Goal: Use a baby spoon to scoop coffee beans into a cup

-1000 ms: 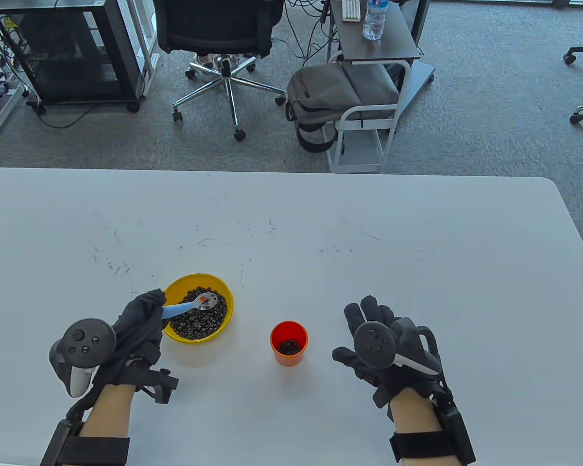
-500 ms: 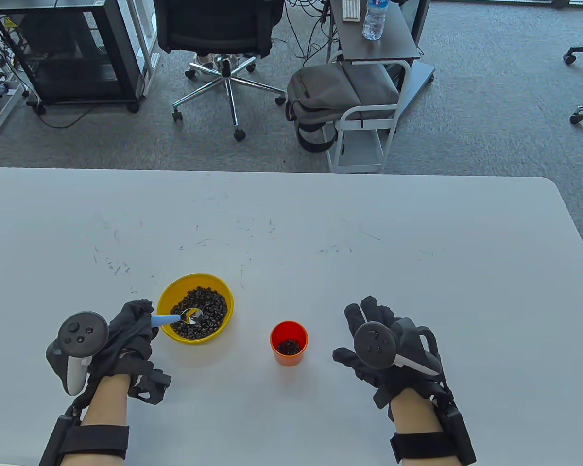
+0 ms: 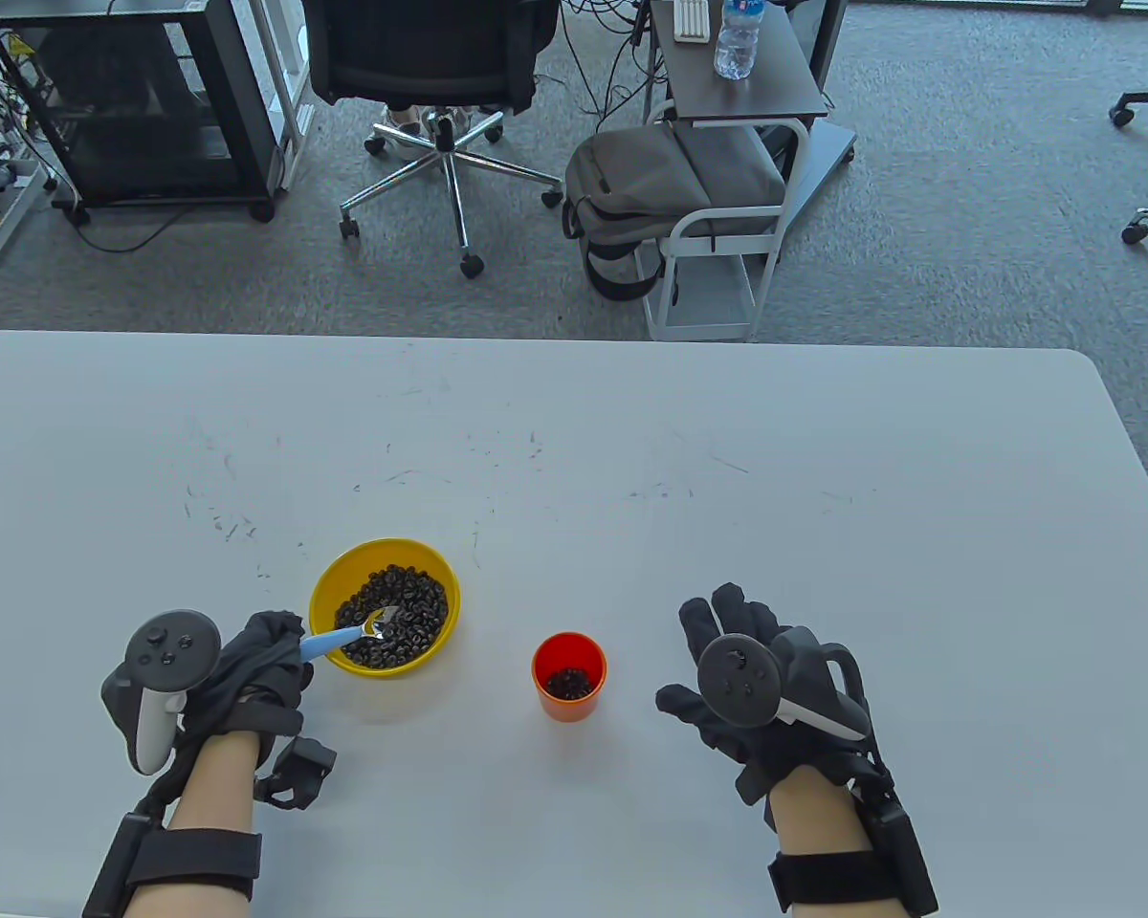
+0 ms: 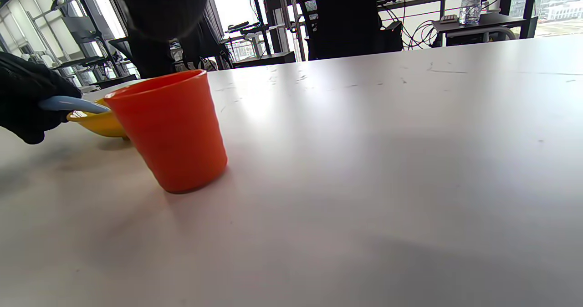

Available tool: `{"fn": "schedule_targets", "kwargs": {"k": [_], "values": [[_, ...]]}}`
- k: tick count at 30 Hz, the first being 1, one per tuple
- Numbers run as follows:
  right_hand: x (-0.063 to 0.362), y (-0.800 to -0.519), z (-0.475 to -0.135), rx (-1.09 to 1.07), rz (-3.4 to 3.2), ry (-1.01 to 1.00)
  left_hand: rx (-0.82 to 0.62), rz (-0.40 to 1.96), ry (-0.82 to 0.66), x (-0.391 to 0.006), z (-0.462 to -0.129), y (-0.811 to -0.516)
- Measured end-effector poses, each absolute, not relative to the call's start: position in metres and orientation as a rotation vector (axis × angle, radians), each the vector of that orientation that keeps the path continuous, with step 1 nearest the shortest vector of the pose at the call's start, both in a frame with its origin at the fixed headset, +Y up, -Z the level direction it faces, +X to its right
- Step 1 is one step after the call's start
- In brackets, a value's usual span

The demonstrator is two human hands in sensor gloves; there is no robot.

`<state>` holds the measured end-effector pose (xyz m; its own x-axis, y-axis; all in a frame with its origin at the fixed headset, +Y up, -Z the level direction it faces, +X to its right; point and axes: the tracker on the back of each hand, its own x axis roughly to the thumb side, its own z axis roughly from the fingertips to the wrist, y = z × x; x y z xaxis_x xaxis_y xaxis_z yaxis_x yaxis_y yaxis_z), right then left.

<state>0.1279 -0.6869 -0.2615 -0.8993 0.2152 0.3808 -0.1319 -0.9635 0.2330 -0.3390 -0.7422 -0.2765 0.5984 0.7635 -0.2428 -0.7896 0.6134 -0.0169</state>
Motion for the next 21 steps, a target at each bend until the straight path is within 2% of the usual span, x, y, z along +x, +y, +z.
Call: {"fn": "schedule_targets", "kwargs": {"k": [4, 6, 13, 17, 21], "values": [[0.127, -0.687, -0.261, 0.614, 2.888, 0.308, -0.196, 0.826, 0.159, -0.333, -0.279, -0.744], [0.127, -0.687, -0.261, 0.613, 2.888, 0.309, -0.178, 0.661, 0.09, -0.33, -0.28, -0.74], [0.127, -0.688, -0.261, 0.612, 2.89, 0.31, -0.061, 0.476, -0.068, -0.315, -0.279, -0.719], [0.127, -0.688, -0.261, 0.606, 2.894, 0.295, 0.034, 0.382, -0.209, -0.294, -0.274, -0.699], [0.127, -0.688, -0.26, 0.598, 2.904, 0.254, 0.07, 0.291, -0.35, -0.271, -0.268, -0.687]]}}
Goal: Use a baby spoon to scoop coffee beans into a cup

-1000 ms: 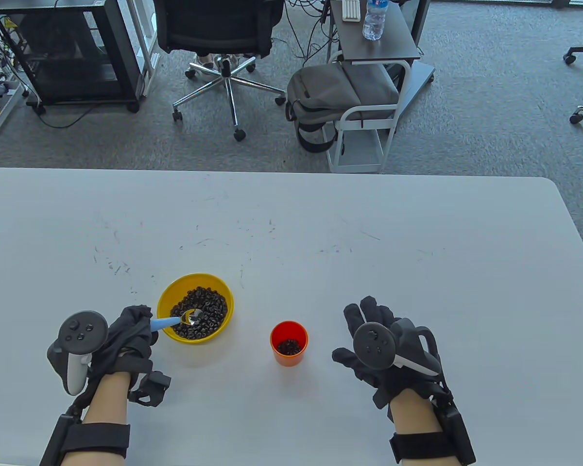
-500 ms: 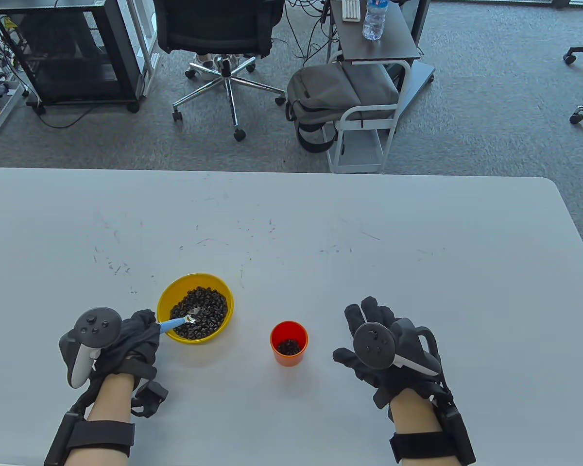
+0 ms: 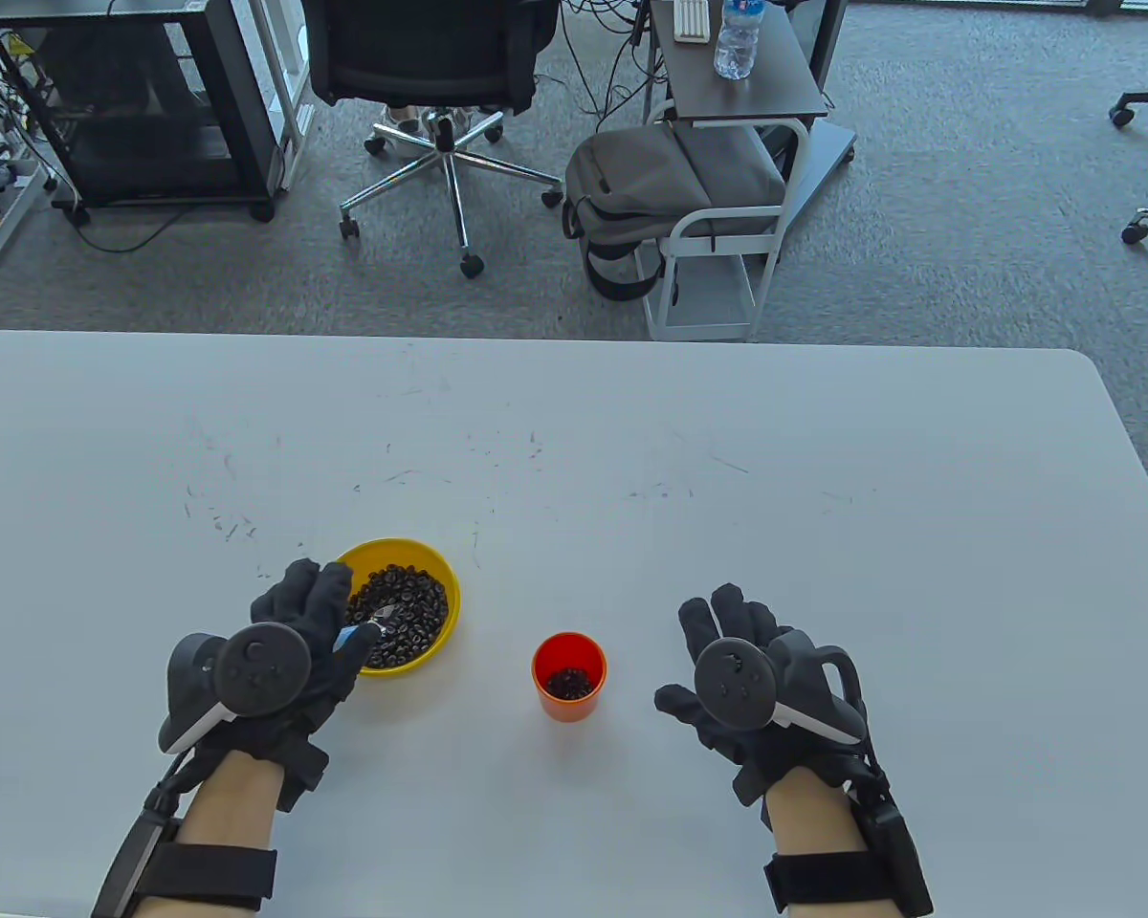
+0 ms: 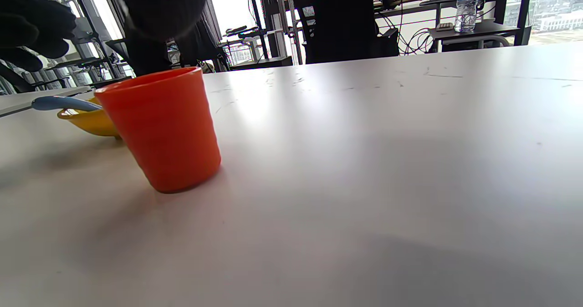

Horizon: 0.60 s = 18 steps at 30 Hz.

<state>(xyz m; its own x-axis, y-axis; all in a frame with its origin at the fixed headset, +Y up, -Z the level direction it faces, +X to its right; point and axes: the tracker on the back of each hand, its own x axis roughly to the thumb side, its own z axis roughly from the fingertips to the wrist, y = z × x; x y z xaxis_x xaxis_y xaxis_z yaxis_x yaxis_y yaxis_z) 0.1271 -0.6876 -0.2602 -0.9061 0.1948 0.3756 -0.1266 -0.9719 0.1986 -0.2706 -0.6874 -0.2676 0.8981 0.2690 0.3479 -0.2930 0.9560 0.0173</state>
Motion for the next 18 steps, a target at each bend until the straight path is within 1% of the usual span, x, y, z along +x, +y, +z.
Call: {"fn": "schedule_targets", "kwargs": {"k": [3, 9, 14, 18], "values": [[0.127, -0.686, -0.259, 0.595, 2.904, 0.211, 0.078, 0.224, -0.422, -0.254, -0.264, -0.684], [0.131, -0.682, -0.258, 0.585, 2.9, 0.134, 0.051, 0.143, -0.497, -0.231, -0.26, -0.687], [0.136, -0.682, -0.258, 0.562, 2.899, 0.113, 0.035, 0.072, -0.533, -0.214, -0.26, -0.691], [0.137, -0.685, -0.258, 0.553, 2.906, 0.117, 0.015, 0.049, -0.524, -0.212, -0.261, -0.696]]}}
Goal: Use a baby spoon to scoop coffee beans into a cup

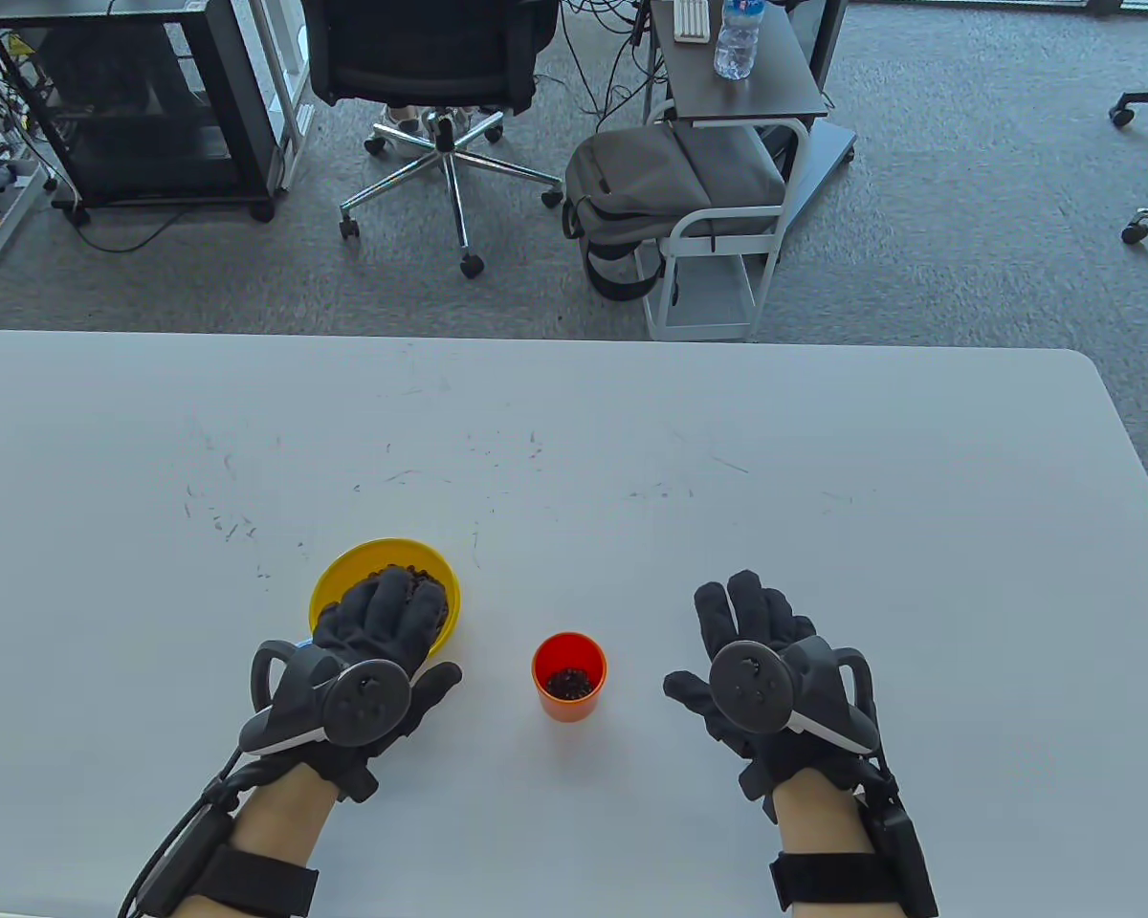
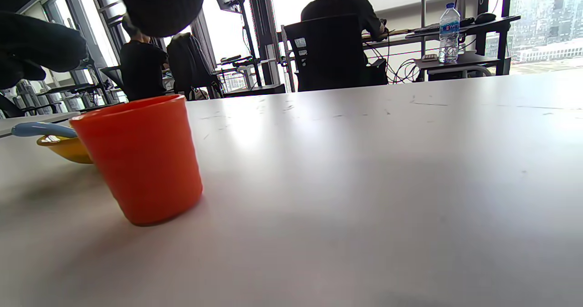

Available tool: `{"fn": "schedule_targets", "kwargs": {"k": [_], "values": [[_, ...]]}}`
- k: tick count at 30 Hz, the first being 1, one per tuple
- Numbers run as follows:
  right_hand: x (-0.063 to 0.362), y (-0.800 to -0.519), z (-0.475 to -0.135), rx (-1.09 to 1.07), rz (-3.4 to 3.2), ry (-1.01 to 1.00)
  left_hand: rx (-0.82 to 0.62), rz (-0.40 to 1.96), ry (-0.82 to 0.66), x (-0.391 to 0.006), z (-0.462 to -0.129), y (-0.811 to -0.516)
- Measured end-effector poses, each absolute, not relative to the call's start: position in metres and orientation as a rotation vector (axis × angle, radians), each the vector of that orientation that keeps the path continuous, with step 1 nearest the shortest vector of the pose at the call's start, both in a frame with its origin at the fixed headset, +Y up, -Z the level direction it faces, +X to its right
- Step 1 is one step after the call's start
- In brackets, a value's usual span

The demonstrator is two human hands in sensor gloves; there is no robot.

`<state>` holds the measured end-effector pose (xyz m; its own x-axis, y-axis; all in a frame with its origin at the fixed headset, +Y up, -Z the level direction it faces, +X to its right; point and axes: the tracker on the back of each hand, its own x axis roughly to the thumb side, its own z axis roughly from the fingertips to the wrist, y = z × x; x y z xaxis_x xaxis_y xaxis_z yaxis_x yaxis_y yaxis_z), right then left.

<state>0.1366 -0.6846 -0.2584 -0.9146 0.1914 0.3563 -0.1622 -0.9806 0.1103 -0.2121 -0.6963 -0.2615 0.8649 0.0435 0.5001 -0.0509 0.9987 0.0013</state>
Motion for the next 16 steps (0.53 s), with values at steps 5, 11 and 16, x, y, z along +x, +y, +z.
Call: {"fn": "schedule_targets", "kwargs": {"k": [5, 11, 16], "values": [[0.133, -0.688, -0.259, 0.555, 2.923, 0.135, 0.014, 0.04, -0.504, -0.219, -0.262, -0.699], [0.131, -0.69, -0.259, 0.555, 2.936, 0.158, 0.041, 0.056, -0.487, -0.225, -0.262, -0.697], [0.132, -0.691, -0.259, 0.552, 2.937, 0.169, 0.035, 0.051, -0.495, -0.222, -0.261, -0.698]]}}
